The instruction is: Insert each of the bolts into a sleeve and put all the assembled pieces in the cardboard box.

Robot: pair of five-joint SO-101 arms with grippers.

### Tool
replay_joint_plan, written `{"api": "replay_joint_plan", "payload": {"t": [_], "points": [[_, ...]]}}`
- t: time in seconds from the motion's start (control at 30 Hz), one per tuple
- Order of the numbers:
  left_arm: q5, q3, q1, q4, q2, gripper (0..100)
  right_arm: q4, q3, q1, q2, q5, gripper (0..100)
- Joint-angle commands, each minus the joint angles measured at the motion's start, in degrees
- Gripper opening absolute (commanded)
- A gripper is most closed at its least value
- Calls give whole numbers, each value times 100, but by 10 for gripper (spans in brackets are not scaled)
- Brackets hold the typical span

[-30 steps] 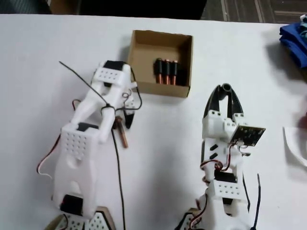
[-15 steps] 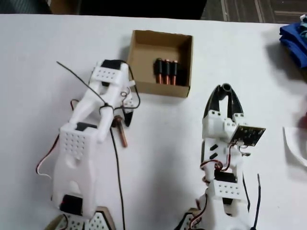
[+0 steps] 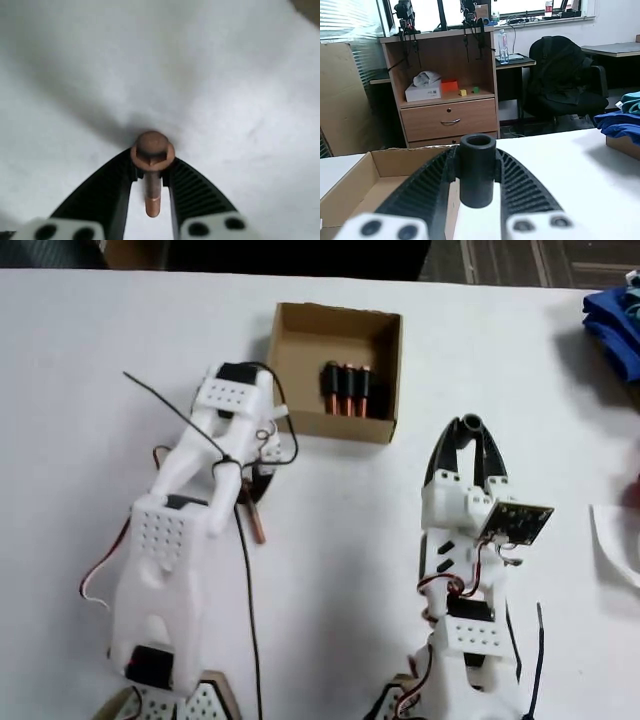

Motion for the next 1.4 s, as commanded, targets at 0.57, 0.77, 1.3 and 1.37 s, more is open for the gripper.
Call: {"api": "replay_joint_plan", "payload": {"t": [0.57, 0.77, 1.3, 1.37], "points": [[-1020, -558, 1495, -870, -4396, 24, 13, 62, -57, -154, -26, 19], [-976, 48, 2013, -1336, -4668, 24, -31, 18, -523, 365, -9, 20], [-897, 6026, 1925, -5793, -8651, 24, -3090, -949, -673, 4330, 26, 20], [-1240, 6747, 1960, -6796, -8993, 24, -3574, -818, -708, 4435, 53, 20]]}}
